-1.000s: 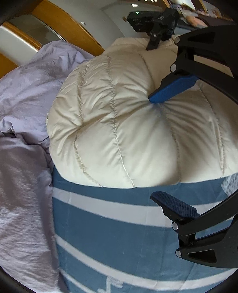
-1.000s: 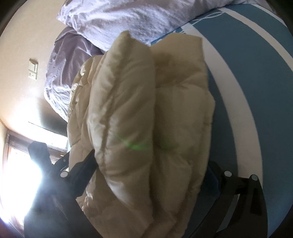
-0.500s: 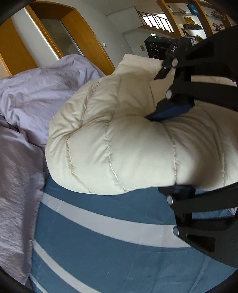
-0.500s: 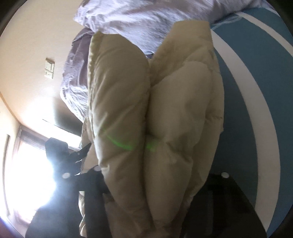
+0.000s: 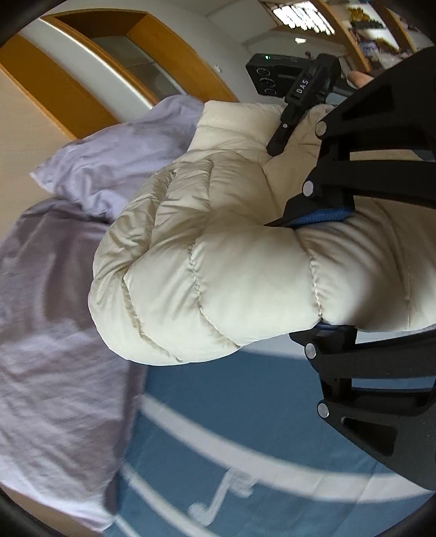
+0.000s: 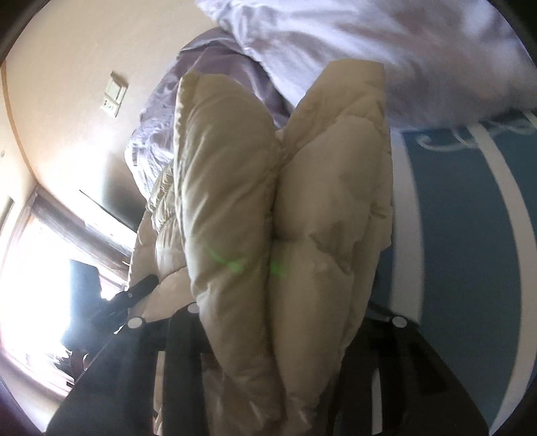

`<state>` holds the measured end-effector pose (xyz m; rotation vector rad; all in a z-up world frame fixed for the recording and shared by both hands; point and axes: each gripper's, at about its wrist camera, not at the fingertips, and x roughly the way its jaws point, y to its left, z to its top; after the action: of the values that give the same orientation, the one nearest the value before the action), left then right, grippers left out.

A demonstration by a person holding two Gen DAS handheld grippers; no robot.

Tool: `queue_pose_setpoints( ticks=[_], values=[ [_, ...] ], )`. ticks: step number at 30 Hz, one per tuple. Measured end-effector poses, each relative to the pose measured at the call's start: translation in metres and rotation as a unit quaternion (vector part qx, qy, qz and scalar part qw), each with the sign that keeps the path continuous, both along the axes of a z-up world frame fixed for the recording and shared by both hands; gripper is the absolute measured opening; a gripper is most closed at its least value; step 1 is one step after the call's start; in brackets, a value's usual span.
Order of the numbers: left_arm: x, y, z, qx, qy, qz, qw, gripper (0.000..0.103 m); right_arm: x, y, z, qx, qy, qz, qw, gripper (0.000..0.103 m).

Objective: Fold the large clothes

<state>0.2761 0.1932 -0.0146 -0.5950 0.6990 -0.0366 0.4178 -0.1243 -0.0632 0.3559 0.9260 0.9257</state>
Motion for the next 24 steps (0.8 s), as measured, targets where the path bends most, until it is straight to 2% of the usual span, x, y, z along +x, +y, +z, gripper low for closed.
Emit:
queue_pose_setpoints(
  ticks=[6,10,13,16,20,24],
  values=[
    [0.011,0.018,0.000,0.057,0.001,0.042,0.9975,0.044,0.015,0.032,-0.003,-0.016,-0.014,0.000,1.000,0.037],
    [0.023,0.019,-0.016,0.093,0.030,0.059,0.9934,0.047,0.018,0.042,-0.018,-0.069,-0.014,-0.028,0.997,0.055],
    [0.022,0.022,-0.020,0.097,0.031,0.062,0.9929,0.053,0.016,0.029,-0.019,-0.071,-0.014,-0.056,0.996,0.066],
    [0.017,0.023,-0.014,0.131,0.029,0.077,0.9880,0.057,0.010,0.014,-0.005,-0.083,-0.041,-0.099,0.991,0.069],
    [0.007,0.019,-0.002,0.187,0.011,0.106,0.9764,0.067,-0.006,0.000,0.022,-0.100,-0.091,-0.132,0.982,0.069],
    [0.011,0.014,0.010,0.227,0.010,0.124,0.9659,0.071,-0.014,0.021,0.052,-0.122,-0.145,-0.130,0.973,0.069]
  ],
)
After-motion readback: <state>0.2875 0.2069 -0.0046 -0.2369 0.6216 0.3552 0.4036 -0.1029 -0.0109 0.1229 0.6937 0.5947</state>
